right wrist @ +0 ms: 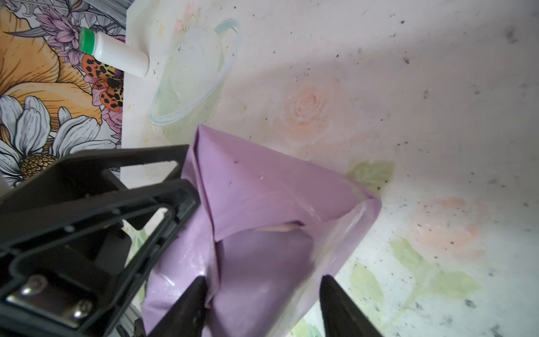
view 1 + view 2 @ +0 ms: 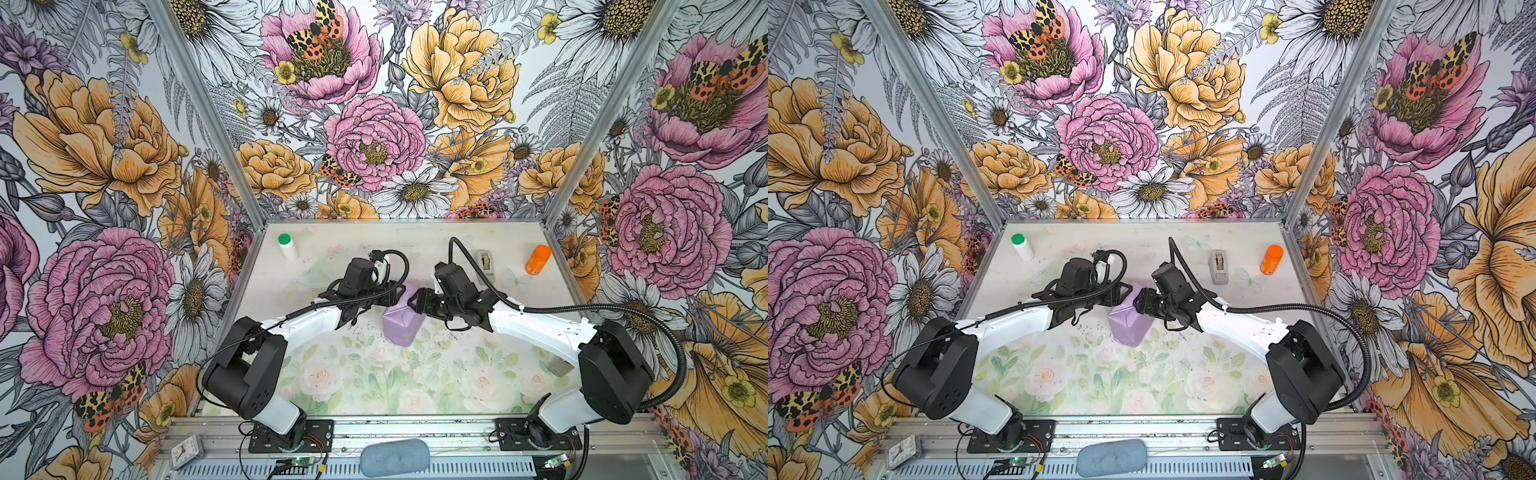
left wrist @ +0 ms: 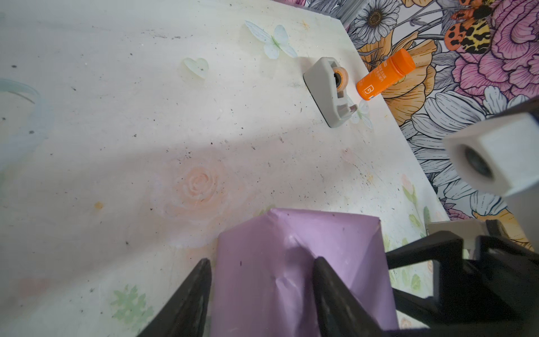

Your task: Wrap the gift box in paper

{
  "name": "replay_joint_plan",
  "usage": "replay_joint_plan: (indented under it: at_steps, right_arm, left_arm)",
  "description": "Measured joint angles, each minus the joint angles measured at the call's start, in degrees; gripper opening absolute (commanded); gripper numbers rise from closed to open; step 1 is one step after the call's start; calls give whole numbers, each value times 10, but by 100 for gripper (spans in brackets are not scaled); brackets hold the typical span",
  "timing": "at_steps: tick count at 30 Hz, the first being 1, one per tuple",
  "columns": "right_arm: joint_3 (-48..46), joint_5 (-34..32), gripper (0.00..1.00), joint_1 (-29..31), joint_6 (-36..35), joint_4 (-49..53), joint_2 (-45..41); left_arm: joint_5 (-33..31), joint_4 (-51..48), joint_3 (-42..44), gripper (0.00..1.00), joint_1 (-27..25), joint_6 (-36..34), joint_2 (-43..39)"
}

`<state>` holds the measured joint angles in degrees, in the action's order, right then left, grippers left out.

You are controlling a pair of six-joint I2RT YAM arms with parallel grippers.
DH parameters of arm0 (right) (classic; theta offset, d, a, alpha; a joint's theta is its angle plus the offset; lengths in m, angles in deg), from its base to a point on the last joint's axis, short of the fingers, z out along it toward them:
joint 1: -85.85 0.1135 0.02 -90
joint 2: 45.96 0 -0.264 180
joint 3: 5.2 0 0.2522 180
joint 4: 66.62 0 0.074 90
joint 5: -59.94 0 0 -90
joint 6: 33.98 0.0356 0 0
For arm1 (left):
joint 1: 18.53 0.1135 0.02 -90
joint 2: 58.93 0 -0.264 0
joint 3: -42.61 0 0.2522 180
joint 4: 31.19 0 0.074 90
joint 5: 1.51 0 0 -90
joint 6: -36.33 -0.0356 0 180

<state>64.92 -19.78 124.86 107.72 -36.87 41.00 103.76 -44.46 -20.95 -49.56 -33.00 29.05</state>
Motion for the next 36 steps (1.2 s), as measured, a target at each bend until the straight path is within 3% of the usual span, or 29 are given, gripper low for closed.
replay_joint_plan:
  at_steps: [6,20,25,36]
  right_arm:
    - [-12,0,47,2,1,-26,-1]
    - [-26,2,42,5,3,-51,-6]
    - [-26,2,40,5,2,-51,-6]
    - [-28,0,39,5,-2,-54,-9]
  left_arm:
    - [-1,-16,33,61,-9,6,-39]
    - [-17,21,125,62,-23,49,-116]
    - [-20,14,113,62,-22,49,-107]
    - [-8,36,33,62,0,31,-9]
